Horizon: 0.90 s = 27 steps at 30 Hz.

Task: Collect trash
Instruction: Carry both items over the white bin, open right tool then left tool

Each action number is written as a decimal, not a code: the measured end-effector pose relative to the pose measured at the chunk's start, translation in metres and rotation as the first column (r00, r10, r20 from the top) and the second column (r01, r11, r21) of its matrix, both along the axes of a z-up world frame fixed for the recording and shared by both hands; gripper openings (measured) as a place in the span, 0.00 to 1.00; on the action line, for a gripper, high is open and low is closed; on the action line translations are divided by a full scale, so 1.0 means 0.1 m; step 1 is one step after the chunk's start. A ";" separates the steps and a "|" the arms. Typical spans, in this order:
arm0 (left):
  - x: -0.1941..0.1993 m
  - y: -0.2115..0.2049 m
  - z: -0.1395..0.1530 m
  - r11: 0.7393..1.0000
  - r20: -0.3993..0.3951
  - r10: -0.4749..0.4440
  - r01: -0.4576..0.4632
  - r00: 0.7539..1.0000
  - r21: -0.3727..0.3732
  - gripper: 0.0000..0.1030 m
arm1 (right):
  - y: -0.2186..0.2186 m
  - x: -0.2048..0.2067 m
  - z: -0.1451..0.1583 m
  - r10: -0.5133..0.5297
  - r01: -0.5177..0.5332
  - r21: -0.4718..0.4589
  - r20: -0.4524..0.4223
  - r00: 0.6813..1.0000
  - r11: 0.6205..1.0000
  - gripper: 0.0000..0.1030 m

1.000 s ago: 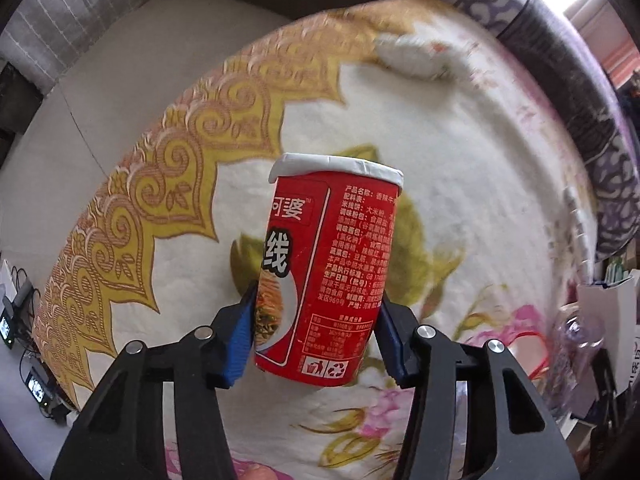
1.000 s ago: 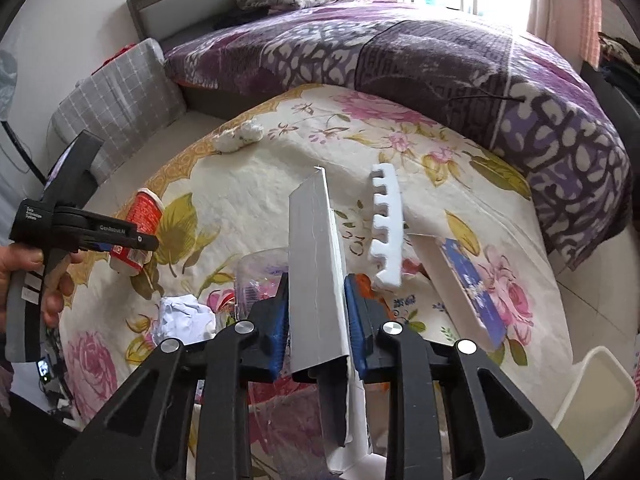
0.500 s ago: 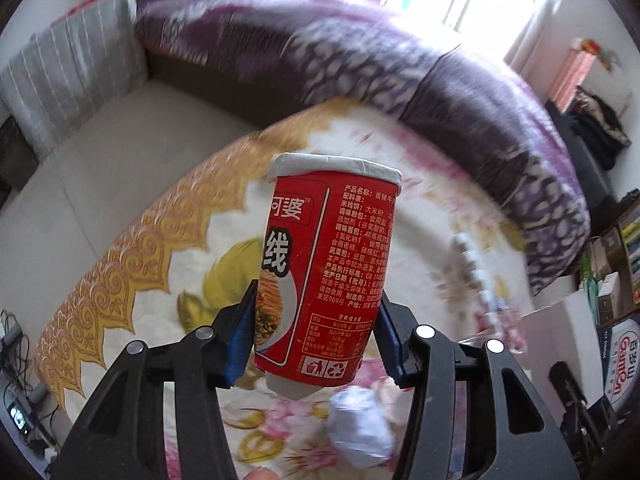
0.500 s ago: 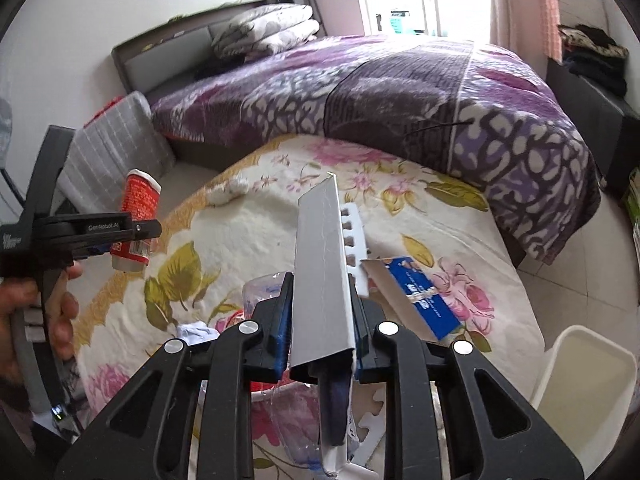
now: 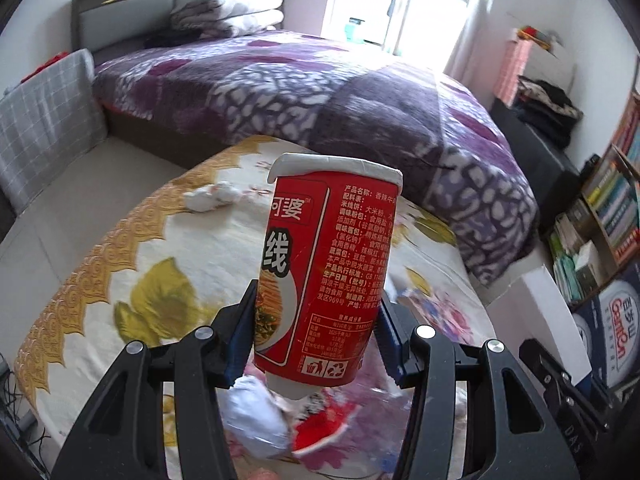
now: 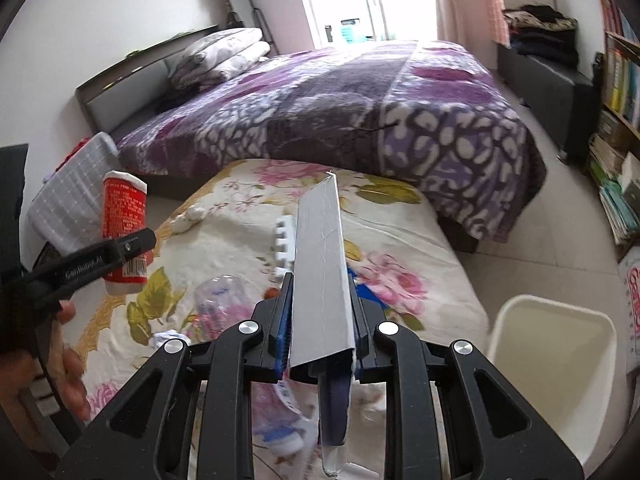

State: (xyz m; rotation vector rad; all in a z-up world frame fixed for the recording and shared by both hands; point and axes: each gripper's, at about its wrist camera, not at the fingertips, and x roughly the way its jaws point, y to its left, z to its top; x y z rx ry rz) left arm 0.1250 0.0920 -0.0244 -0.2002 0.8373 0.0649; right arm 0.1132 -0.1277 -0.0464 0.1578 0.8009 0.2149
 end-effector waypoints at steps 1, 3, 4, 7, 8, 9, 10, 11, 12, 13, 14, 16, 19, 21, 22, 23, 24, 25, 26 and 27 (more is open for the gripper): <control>0.00 -0.11 -0.02 1.000 -0.001 -0.024 0.024 1.000 0.008 0.51 | -0.08 -0.01 -0.01 -0.022 0.022 0.004 -0.015 1.000 1.000 0.21; -0.01 -0.23 -0.07 0.998 -0.002 -0.054 0.054 0.999 0.020 0.51 | -0.20 -0.03 -0.04 -0.052 0.053 0.011 -0.033 0.998 0.999 0.21; -0.02 -0.32 -0.09 0.997 -0.002 -0.071 0.071 0.997 0.030 0.51 | -0.28 -0.03 -0.05 -0.070 0.071 0.018 -0.046 0.997 0.997 0.21; -0.04 -0.53 -0.15 0.992 -0.010 -0.118 0.119 0.993 0.043 0.51 | -0.52 -0.04 -0.09 -0.132 0.135 0.031 -0.085 0.988 0.990 0.22; -0.04 -0.59 -0.18 0.990 -0.013 -0.132 0.133 0.991 0.045 0.51 | -0.61 -0.05 -0.11 -0.157 0.162 0.034 -0.100 0.982 0.986 0.22; -0.04 -0.68 -0.20 0.987 -0.021 -0.151 0.152 0.988 0.045 0.51 | -0.68 -0.06 -0.13 -0.177 0.182 0.038 -0.113 0.978 0.983 0.22; -0.04 -0.74 -0.23 0.985 -0.027 -0.165 0.166 0.986 0.043 0.51 | -0.78 -0.07 -0.16 -0.204 0.211 0.045 -0.136 0.970 0.976 0.22; -0.04 -0.79 -0.25 0.983 -0.034 -0.178 0.180 0.983 0.040 0.51 | -0.85 -0.06 -0.17 -0.221 0.230 0.048 -0.151 0.964 0.972 0.23; -0.04 -0.85 -0.28 0.981 -0.041 -0.191 0.192 0.981 0.038 0.51 | -0.92 -0.07 -0.19 -0.241 0.252 0.050 -0.165 0.956 0.966 0.23; -0.05 -0.92 -0.31 0.978 -0.048 -0.205 0.206 0.978 0.034 0.51 | -1.02 -0.08 -0.21 -0.271 0.283 0.045 -0.184 0.945 0.958 0.26; -0.05 -0.98 -0.33 0.975 -0.053 -0.218 0.219 0.975 0.031 0.51 | -1.09 -0.10 -0.23 -0.291 0.303 0.037 -0.194 0.937 0.952 0.29; -0.06 -1.12 -0.37 0.968 -0.065 -0.250 0.252 0.966 0.017 0.51 | -1.23 -0.13 -0.25 -0.338 0.350 0.020 -0.214 0.916 0.937 0.36; -0.09 -1.28 -0.42 0.956 -0.078 -0.292 0.292 0.953 -0.012 0.51 | -1.46 -0.19 -0.26 -0.400 0.409 -0.001 -0.216 0.891 0.912 0.42; -0.09 -1.37 -0.43 0.950 -0.086 -0.311 0.310 0.946 -0.026 0.51 | -1.59 -0.23 -0.24 -0.437 0.445 -0.008 -0.204 0.876 0.895 0.51; -0.09 -1.44 -0.45 0.945 -0.092 -0.327 0.324 0.941 -0.040 0.51 | -1.64 -0.26 -0.22 -0.454 0.461 -0.010 -0.195 0.869 0.887 0.56; -0.10 -1.48 -0.46 0.942 -0.096 -0.335 0.331 0.937 -0.049 0.51 | -1.71 -0.29 -0.19 -0.471 0.478 -0.011 -0.185 0.862 0.878 0.60; -0.10 -1.55 -0.48 0.936 -0.101 -0.350 0.345 0.931 -0.064 0.51 | -1.76 -0.32 -0.17 -0.485 0.491 -0.011 -0.176 0.857 0.871 0.62; -0.11 -1.60 -0.49 0.933 -0.105 -0.359 0.353 0.927 -0.072 0.51 | -1.81 -0.34 -0.15 -0.497 0.503 -0.010 -0.168 0.851 0.864 0.64; -0.12 -1.66 -0.50 0.928 -0.109 -0.371 0.364 0.922 -0.083 0.51 | -1.86 -0.37 -0.14 -0.505 0.510 -0.010 -0.163 0.848 0.860 0.66; -0.14 -1.73 -0.51 0.921 -0.115 -0.388 0.378 0.915 -0.097 0.51 | -1.90 -0.38 -0.12 -0.513 0.518 -0.009 -0.160 0.843 0.855 0.67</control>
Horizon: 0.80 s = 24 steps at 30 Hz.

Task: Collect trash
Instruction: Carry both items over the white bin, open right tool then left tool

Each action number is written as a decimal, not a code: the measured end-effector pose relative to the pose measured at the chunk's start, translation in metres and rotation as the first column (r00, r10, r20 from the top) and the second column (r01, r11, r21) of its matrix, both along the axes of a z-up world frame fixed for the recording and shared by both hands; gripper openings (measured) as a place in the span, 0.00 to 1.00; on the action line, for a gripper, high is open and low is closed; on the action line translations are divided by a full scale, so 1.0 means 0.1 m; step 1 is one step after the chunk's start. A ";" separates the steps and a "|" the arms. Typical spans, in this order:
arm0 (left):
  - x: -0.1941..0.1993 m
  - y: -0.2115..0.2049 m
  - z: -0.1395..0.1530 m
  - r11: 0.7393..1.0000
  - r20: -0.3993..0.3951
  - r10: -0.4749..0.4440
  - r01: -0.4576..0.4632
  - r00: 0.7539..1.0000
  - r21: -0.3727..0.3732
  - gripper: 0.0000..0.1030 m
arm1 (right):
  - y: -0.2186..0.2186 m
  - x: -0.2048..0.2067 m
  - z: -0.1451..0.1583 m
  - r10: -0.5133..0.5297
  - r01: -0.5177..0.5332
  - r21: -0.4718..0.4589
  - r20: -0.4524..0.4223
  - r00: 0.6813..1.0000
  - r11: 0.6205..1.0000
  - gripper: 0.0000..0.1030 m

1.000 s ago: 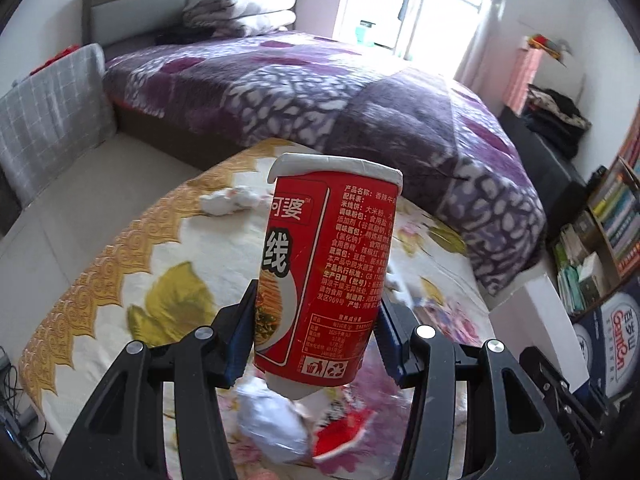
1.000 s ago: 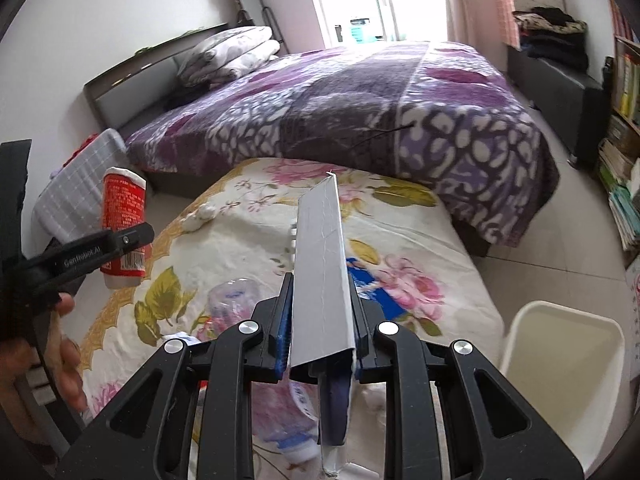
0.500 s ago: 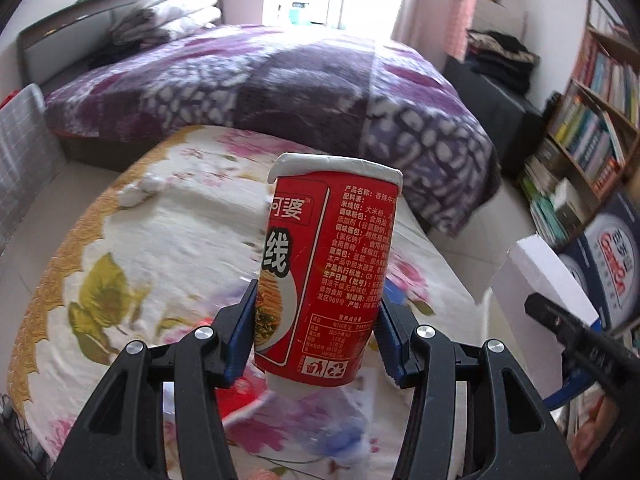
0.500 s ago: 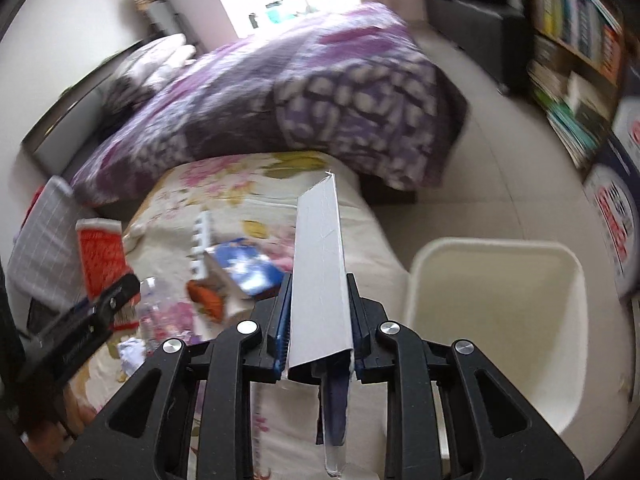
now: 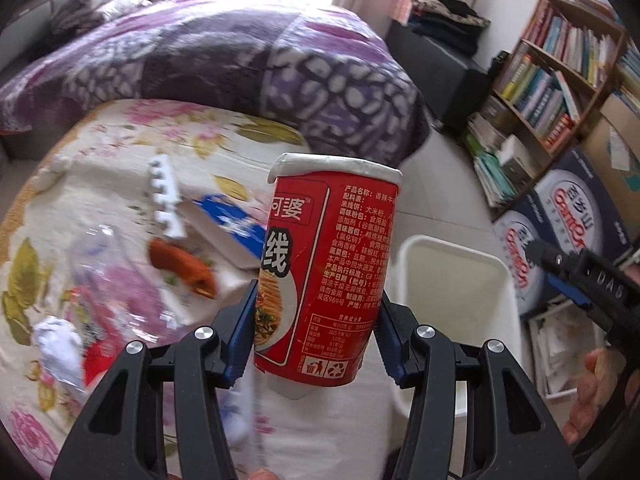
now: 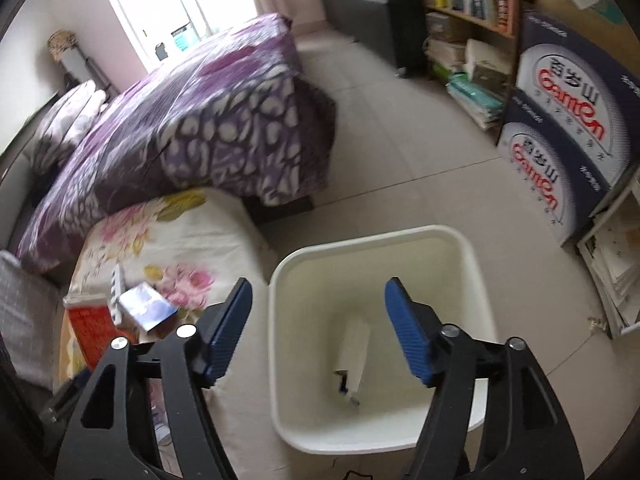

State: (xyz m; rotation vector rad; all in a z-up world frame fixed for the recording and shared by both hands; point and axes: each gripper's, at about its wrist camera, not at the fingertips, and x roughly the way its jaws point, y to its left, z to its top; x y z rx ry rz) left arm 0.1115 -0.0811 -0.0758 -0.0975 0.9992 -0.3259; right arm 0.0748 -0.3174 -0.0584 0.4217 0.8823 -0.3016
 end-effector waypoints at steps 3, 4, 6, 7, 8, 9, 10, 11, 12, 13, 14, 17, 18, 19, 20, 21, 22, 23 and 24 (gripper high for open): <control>-0.04 -0.14 -0.03 0.999 -0.025 -0.039 0.039 0.999 -0.033 0.51 | -0.13 -0.05 0.04 -0.028 0.028 0.001 0.010 1.000 1.000 0.70; -0.05 -0.20 -0.05 0.997 -0.037 -0.058 0.056 0.998 -0.047 0.51 | -0.15 -0.06 0.06 -0.035 0.035 0.001 0.012 0.999 0.999 0.72; -0.08 -0.31 -0.08 0.994 -0.060 -0.085 0.080 0.995 -0.074 0.51 | -0.23 -0.11 0.09 -0.052 0.052 0.006 0.020 0.998 0.999 0.74; -0.08 -0.38 -0.10 0.992 -0.074 -0.098 0.092 0.992 -0.088 0.51 | -0.27 -0.14 0.10 -0.060 0.060 0.009 0.023 0.998 0.998 0.75; -0.09 -0.43 -0.12 0.990 -0.087 -0.110 0.101 0.990 -0.101 0.51 | -0.31 -0.16 0.11 -0.069 0.069 0.015 0.026 0.997 0.998 0.76; -0.09 -0.47 -0.13 0.988 -0.099 -0.121 0.109 0.988 -0.113 0.51 | -0.35 -0.17 0.12 -0.078 0.077 0.022 0.028 0.997 0.997 0.76; -0.10 -0.52 -0.15 0.984 -0.114 -0.133 0.118 0.985 -0.131 0.51 | -0.39 -0.18 0.12 -0.085 0.085 0.029 0.029 0.996 0.996 0.77; -0.10 -0.57 -0.16 0.981 -0.127 -0.145 0.126 0.981 -0.146 0.51 | -0.41 -0.19 0.13 -0.090 0.089 0.034 0.029 0.996 0.995 0.78; -0.11 -0.60 -0.18 0.979 -0.136 -0.154 0.132 0.979 -0.157 0.51 | -0.43 -0.21 0.13 -0.095 0.094 0.040 0.029 0.995 0.995 0.79; -0.11 -0.66 -0.20 0.975 -0.148 -0.167 0.141 0.975 -0.171 0.51 | -0.48 -0.23 0.12 -0.103 0.101 0.048 0.028 0.994 0.994 0.79; -0.12 -0.71 -0.21 0.972 -0.160 -0.179 0.149 0.971 -0.183 0.51 | -0.50 -0.25 0.12 -0.108 0.106 0.054 0.028 0.994 0.993 0.79; -0.12 -0.85 -0.24 0.964 -0.180 -0.201 0.162 0.963 -0.211 0.52 | -0.57 -0.29 0.12 -0.119 0.117 0.070 0.029 0.992 0.991 0.80; -0.13 -0.88 -0.25 0.962 -0.180 -0.206 0.165 0.962 -0.217 0.53 | -0.58 -0.31 0.12 -0.123 0.121 0.073 0.031 0.992 0.990 0.80; -0.14 -0.93 -0.25 0.960 -0.176 -0.211 0.170 0.961 -0.223 0.54 | -0.61 -0.32 0.12 -0.128 0.125 0.075 0.033 0.991 0.989 0.81; -0.15 -0.96 -0.25 0.959 -0.173 -0.212 0.171 0.962 -0.226 0.54 | -0.64 -0.34 0.13 -0.135 0.132 0.077 0.035 0.990 0.988 0.82; -0.15 -0.99 -0.25 0.957 -0.171 -0.215 0.172 0.962 -0.235 0.56 | -0.67 -0.36 0.13 -0.143 0.139 0.079 0.039 0.989 0.987 0.83; -0.14 -1.00 -0.25 0.954 -0.173 -0.219 0.173 0.960 -0.244 0.59 | -0.69 -0.38 0.13 -0.148 0.144 0.080 0.041 0.988 0.986 0.83; -0.14 -1.02 -0.26 0.951 -0.176 -0.221 0.173 0.959 -0.255 0.65 | -0.71 -0.39 0.14 -0.151 0.148 0.081 0.042 0.988 0.986 0.84; -0.13 -1.03 -0.26 0.951 -0.176 -0.219 0.169 0.960 -0.259 0.71 | -0.73 -0.40 0.14 -0.156 0.152 0.081 0.043 0.987 0.985 0.84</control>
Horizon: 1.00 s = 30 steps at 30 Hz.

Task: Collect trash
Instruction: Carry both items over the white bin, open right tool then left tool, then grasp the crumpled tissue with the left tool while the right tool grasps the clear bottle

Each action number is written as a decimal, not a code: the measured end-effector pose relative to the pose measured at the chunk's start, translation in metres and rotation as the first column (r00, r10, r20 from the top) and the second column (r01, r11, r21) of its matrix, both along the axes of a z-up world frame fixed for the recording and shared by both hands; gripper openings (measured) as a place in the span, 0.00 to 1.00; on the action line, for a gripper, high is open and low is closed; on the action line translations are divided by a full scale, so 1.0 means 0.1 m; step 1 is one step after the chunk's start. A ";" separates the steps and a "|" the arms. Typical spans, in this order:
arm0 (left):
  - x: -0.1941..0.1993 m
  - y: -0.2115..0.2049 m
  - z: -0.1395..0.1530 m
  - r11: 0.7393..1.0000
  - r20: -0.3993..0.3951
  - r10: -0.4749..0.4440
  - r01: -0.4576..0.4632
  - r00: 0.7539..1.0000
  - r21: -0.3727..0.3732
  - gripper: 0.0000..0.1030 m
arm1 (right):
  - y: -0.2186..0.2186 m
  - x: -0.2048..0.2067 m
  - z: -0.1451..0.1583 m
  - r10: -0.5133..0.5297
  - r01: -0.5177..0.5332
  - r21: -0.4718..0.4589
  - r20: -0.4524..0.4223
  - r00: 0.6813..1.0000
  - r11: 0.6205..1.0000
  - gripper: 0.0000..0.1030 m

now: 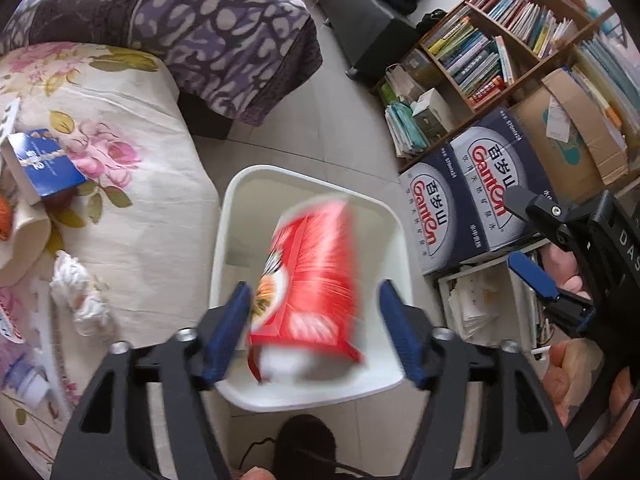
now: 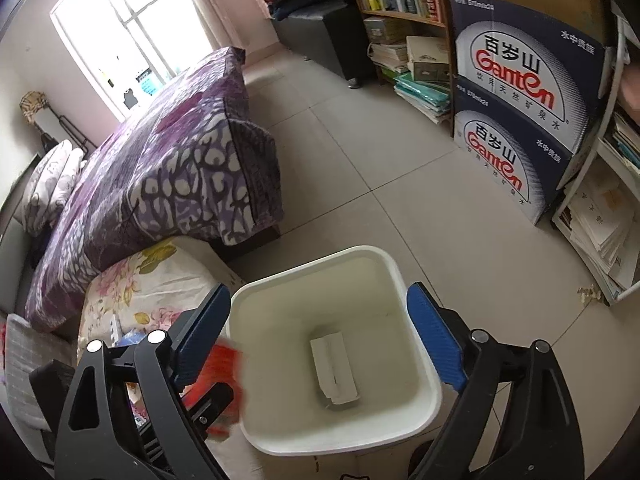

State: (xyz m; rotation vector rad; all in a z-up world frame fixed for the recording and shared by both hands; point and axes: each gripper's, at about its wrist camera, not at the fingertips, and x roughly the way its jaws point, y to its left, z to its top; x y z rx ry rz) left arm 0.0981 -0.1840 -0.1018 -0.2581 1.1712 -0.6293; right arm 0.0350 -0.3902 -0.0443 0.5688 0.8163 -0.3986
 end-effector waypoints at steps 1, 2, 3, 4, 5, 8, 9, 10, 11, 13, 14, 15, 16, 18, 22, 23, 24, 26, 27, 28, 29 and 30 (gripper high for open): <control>0.00 0.00 0.00 1.000 0.003 0.002 -0.002 1.000 -0.002 0.72 | -0.02 -0.01 0.00 -0.004 0.004 0.000 0.001 1.000 1.000 0.84; 0.00 0.01 0.00 1.000 0.007 0.003 -0.003 1.000 0.001 0.72 | -0.04 -0.02 0.00 -0.009 0.009 -0.001 0.001 1.000 1.000 0.85; 0.00 0.00 0.01 1.000 0.013 0.004 -0.004 1.000 0.010 0.72 | -0.05 -0.03 0.01 -0.013 0.013 -0.001 0.002 1.000 1.000 0.85; -0.01 0.01 0.02 1.000 0.023 0.009 -0.010 1.000 0.026 0.72 | -0.05 -0.04 0.01 -0.017 0.017 -0.002 0.002 1.000 1.000 0.85; -0.02 0.02 0.02 0.999 0.029 0.012 -0.013 0.999 0.034 0.72 | -0.04 -0.05 0.01 -0.017 0.017 -0.004 0.002 1.000 1.000 0.85; -0.05 0.08 0.06 0.997 0.060 0.022 -0.026 0.998 0.070 0.72 | 0.04 -0.06 0.01 -0.008 0.008 -0.030 -0.001 1.000 1.000 0.88; -0.06 0.10 0.07 0.996 0.069 0.023 -0.029 0.997 0.080 0.73 | 0.07 -0.06 0.01 -0.004 0.004 -0.045 -0.004 1.000 0.999 0.88; -0.07 0.12 0.09 0.995 0.082 0.027 -0.035 0.996 0.095 0.74 | 0.12 -0.05 0.00 0.003 -0.004 -0.062 -0.009 1.000 0.998 0.89; -0.08 0.15 0.10 0.993 0.093 0.032 -0.043 0.995 0.112 0.75 | 0.15 -0.04 -0.02 0.008 -0.009 -0.068 -0.013 1.000 0.998 0.89; -0.11 0.23 0.13 0.986 0.130 0.042 -0.063 0.991 0.158 0.76 | 0.21 -0.02 -0.06 0.019 -0.021 -0.069 -0.028 0.999 0.997 0.89; -0.12 0.26 0.13 0.982 0.144 0.045 -0.070 0.989 0.175 0.76 | 0.25 0.00 -0.09 0.026 -0.029 -0.065 -0.038 0.999 0.997 0.89; -0.14 0.31 0.14 0.975 0.165 0.050 -0.084 0.985 0.205 0.77 | 0.28 0.01 -0.11 0.031 -0.034 -0.065 -0.043 0.999 0.997 0.89; -0.15 0.36 0.14 0.971 0.175 0.054 -0.093 0.983 0.220 0.78 | 0.31 0.02 -0.12 0.036 -0.039 -0.067 -0.046 0.998 0.997 0.89; -0.15 0.48 0.13 0.962 0.185 0.072 -0.117 0.980 0.248 0.79 | 0.40 0.05 -0.13 0.053 -0.056 -0.076 -0.049 0.997 0.996 0.90; -0.15 0.76 0.11 0.931 0.216 0.112 -0.179 0.970 0.319 0.79 | 0.60 0.10 -0.14 0.093 -0.097 -0.078 -0.049 0.994 0.992 0.91; -0.15 0.81 0.11 0.925 0.223 0.118 -0.188 0.968 0.329 0.79 | 0.64 0.10 -0.14 0.101 -0.105 -0.080 -0.051 0.994 0.991 0.91; -0.16 0.86 0.11 0.919 0.229 0.124 -0.199 0.965 0.340 0.79 | 0.69 0.12 -0.15 0.114 -0.118 -0.085 -0.054 0.992 0.989 0.91; -0.16 1.01 0.09 0.904 0.241 0.139 -0.222 0.961 0.365 0.80 | 0.79 0.16 -0.17 0.134 -0.139 -0.092 -0.060 0.989 0.986 0.91; -0.17 1.06 0.09 0.897 0.247 0.143 -0.231 0.958 0.376 0.81 | 0.85 0.18 -0.18 0.147 -0.153 -0.095 -0.064 0.987 0.984 0.91; -0.17 1.13 0.08 0.885 0.258 0.152 -0.247 0.954 0.395 0.81 | 0.89 0.19 -0.18 0.156 -0.162 -0.097 -0.066 0.986 0.982 0.91; -0.18 1.20 0.08 0.874 0.266 0.159 -0.261 0.951 0.410 0.82 | 0.96 0.21 -0.19 0.171 -0.177 -0.098 -0.070 0.983 0.979 0.91; -0.18 1.26 0.07 0.865 0.271 0.167 -0.273 0.948 0.421 0.83 | 1.02 0.23 -0.20 0.184 -0.191 -0.098 -0.072 0.980 0.977 0.91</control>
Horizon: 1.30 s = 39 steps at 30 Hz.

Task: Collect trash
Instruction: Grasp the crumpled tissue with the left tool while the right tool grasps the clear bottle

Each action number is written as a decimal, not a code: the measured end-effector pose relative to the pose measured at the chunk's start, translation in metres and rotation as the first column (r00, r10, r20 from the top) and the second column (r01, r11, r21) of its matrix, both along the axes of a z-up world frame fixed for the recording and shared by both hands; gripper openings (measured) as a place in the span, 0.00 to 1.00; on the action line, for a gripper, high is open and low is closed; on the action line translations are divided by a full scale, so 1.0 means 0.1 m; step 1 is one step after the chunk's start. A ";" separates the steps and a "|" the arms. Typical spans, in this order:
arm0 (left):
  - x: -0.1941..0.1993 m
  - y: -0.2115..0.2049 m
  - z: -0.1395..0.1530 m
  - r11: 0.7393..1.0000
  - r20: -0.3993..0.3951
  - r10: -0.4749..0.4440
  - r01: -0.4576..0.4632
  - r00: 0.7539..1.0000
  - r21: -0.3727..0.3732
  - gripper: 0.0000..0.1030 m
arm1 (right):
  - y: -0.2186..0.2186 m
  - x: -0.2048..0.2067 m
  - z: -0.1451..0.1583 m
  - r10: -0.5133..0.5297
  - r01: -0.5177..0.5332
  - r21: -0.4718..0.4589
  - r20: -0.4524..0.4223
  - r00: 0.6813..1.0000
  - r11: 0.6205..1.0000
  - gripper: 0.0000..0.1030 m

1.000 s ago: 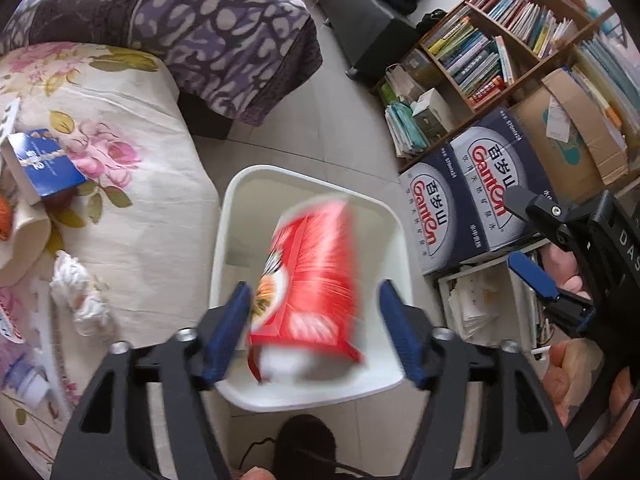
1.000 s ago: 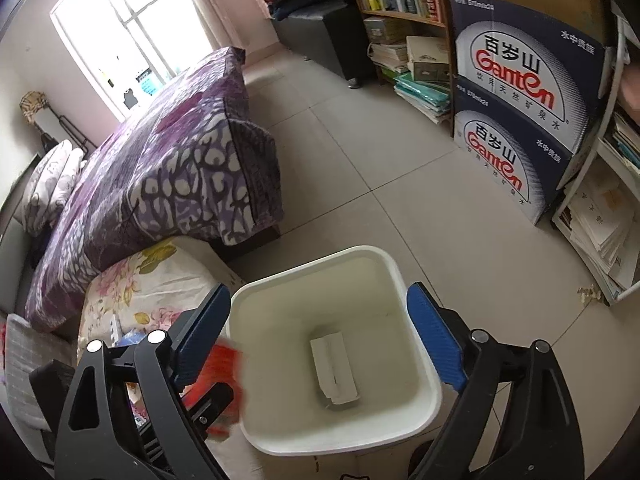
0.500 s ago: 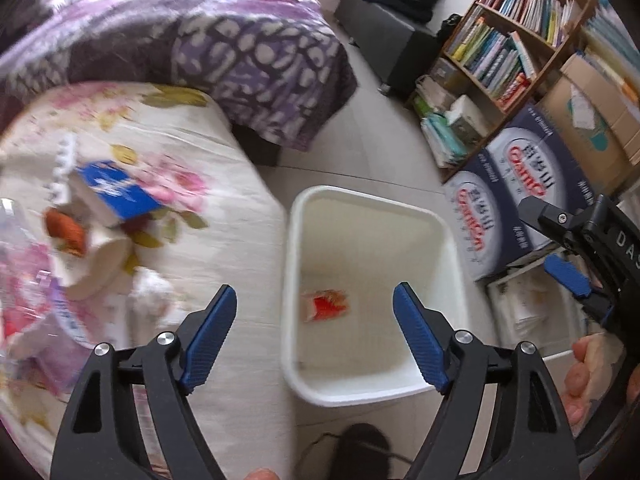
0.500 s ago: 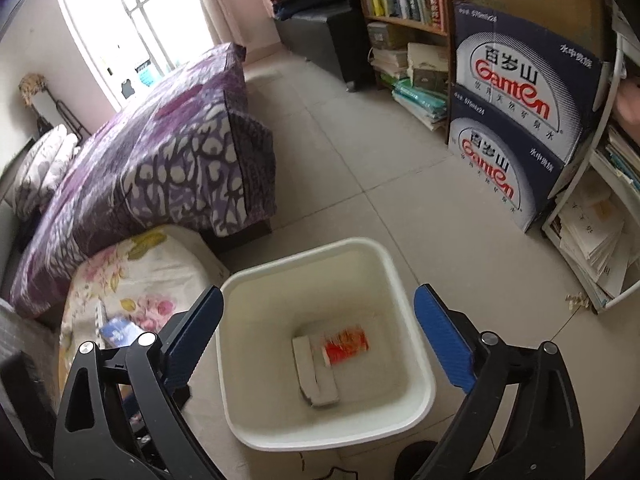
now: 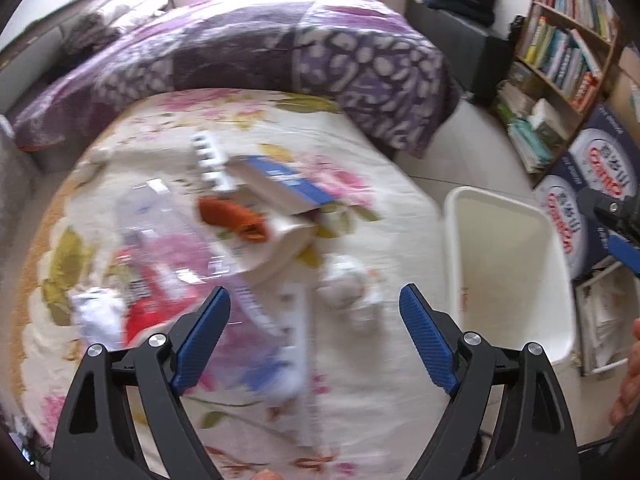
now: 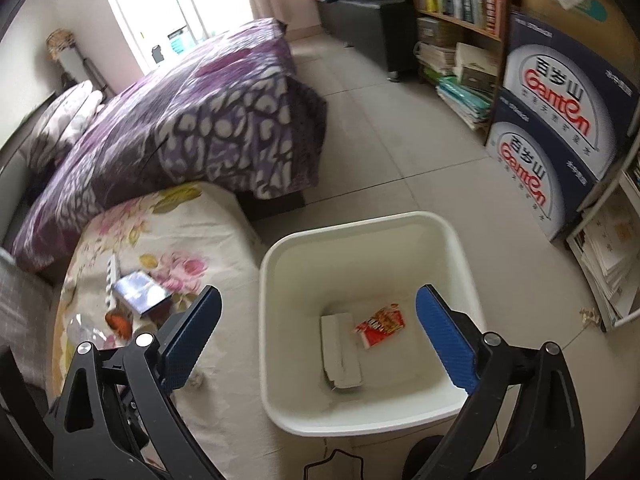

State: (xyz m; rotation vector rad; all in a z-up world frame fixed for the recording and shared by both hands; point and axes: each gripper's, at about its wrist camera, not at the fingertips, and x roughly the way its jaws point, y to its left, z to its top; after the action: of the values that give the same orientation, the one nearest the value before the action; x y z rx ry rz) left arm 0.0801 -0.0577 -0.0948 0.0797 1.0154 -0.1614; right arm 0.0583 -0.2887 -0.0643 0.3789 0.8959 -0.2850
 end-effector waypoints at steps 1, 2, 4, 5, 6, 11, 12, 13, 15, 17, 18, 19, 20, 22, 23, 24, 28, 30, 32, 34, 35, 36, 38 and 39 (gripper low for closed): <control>0.00 0.09 -0.01 1.000 0.002 0.017 -0.017 1.000 0.017 0.83 | 0.08 0.03 -0.01 0.018 -0.018 -0.001 -0.002 1.000 1.000 0.91; 0.00 0.18 -0.01 0.999 0.003 0.036 -0.036 0.999 0.035 0.83 | 0.13 0.03 -0.01 0.029 -0.029 -0.002 -0.003 1.000 1.000 0.91; 0.00 0.33 -0.03 0.996 0.004 0.066 -0.066 0.998 0.059 0.83 | 0.26 0.07 -0.03 0.059 -0.059 -0.009 -0.007 0.998 0.998 0.91; 0.00 0.42 -0.04 0.994 0.003 0.082 -0.082 0.997 0.065 0.83 | 0.37 0.10 -0.04 0.082 -0.083 -0.018 -0.011 0.997 0.996 0.91; 0.00 0.50 -0.04 0.993 0.001 0.097 -0.097 0.995 0.069 0.83 | 0.42 0.12 -0.05 0.095 -0.095 -0.023 -0.014 0.995 0.995 0.91; 0.03 0.95 -0.06 0.980 -0.017 0.191 -0.189 0.981 0.062 0.83 | 0.82 0.21 -0.12 0.189 -0.190 -0.053 -0.039 0.981 0.980 0.92; 0.03 1.02 -0.06 0.977 -0.021 0.206 -0.204 0.978 0.059 0.83 | 0.88 0.22 -0.14 0.203 -0.205 -0.058 -0.043 0.978 0.977 0.92; 0.03 1.11 -0.06 0.973 -0.027 0.226 -0.224 0.974 0.053 0.83 | 0.98 0.24 -0.15 0.227 -0.230 -0.067 -0.049 0.973 0.971 0.92; 0.03 1.26 -0.06 0.965 -0.039 0.259 -0.258 0.965 0.039 0.83 | 1.11 0.26 -0.18 0.261 -0.265 -0.079 -0.056 0.964 0.961 0.92; 0.03 1.44 -0.06 0.954 -0.058 0.299 -0.299 0.952 0.014 0.83 | 1.24 0.27 -0.20 0.301 -0.305 -0.080 -0.061 0.952 0.949 0.92; 0.03 1.53 -0.07 0.947 -0.070 0.320 -0.320 0.945 0.000 0.83 | 1.33 0.28 -0.22 0.326 -0.331 -0.081 -0.064 0.943 0.940 0.92; 0.04 1.59 -0.07 0.942 -0.077 0.334 -0.336 0.939 -0.009 0.83 | 1.40 0.28 -0.23 0.348 -0.352 -0.083 -0.065 0.935 0.932 0.92; 0.04 1.67 -0.08 0.934 -0.088 0.354 -0.358 0.931 -0.023 0.83 | 1.49 0.28 -0.24 0.374 -0.379 -0.092 -0.067 0.925 0.921 0.92; 0.05 1.82 -0.11 0.913 -0.123 0.396 -0.405 0.910 -0.056 0.83 | 1.67 0.28 -0.25 0.428 -0.434 -0.115 -0.067 0.901 0.894 0.92; 0.06 1.90 -0.14 0.900 -0.149 0.415 -0.429 0.898 -0.076 0.83 | 1.72 0.28 -0.26 0.445 -0.450 -0.119 -0.068 0.893 0.885 0.92; 0.07 1.96 -0.18 0.888 -0.175 0.429 -0.449 0.886 -0.096 0.83 | 1.80 0.28 -0.28 0.470 -0.476 -0.120 -0.071 0.880 0.871 0.92; 0.13 2.19 -0.42 0.822 -0.293 0.482 -0.542 0.826 -0.175 0.83 | 2.01 0.28 -0.34 0.546 -0.552 -0.113 -0.082 0.834 0.826 0.92; 0.16 2.24 -0.51 0.798 -0.328 0.496 -0.571 0.804 -0.193 0.83 | 2.12 0.28 -0.39 0.582 -0.589 -0.127 -0.095 0.808 0.798 0.92; 0.19 2.27 -0.57 0.782 -0.345 0.505 -0.588 0.791 -0.204 0.82 | 2.21 0.28 -0.43 0.610 -0.619 -0.144 -0.107 0.785 0.772 0.92; 0.22 2.26 -0.59 0.780 -0.346 0.504 -0.589 0.792 -0.211 0.81 | 2.30 0.29 -0.48 0.636 -0.647 -0.152 -0.119 0.763 0.748 0.92; 0.24 2.25 -0.60 0.781 -0.347 0.500 -0.586 0.793 -0.214 0.80 | 2.33 0.28 -0.49 0.643 -0.654 -0.150 -0.123 0.756 0.741 0.92; 0.26 2.24 -0.61 0.783 -0.353 0.493 -0.583 0.795 -0.219 0.77 | 2.36 0.29 -0.52 0.651 -0.664 -0.148 -0.129 0.748 0.733 0.92; 0.28 2.21 -0.65 0.786 -0.371 0.476 -0.575 0.797 -0.226 0.72 | 2.42 0.31 -0.56 0.663 -0.678 -0.143 -0.140 0.735 0.721 0.92; 0.29 2.20 -0.68 0.788 -0.379 0.470 -0.572 0.797 -0.227 0.67 | 2.44 0.32 -0.59 0.667 -0.682 -0.140 -0.143 0.731 0.718 0.92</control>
State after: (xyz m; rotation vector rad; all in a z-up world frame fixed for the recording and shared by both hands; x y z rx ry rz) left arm 0.1096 0.1626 -0.1626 -0.5596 1.2688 0.1818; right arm 0.0899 -0.0444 -0.1233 -0.1555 1.0224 0.3051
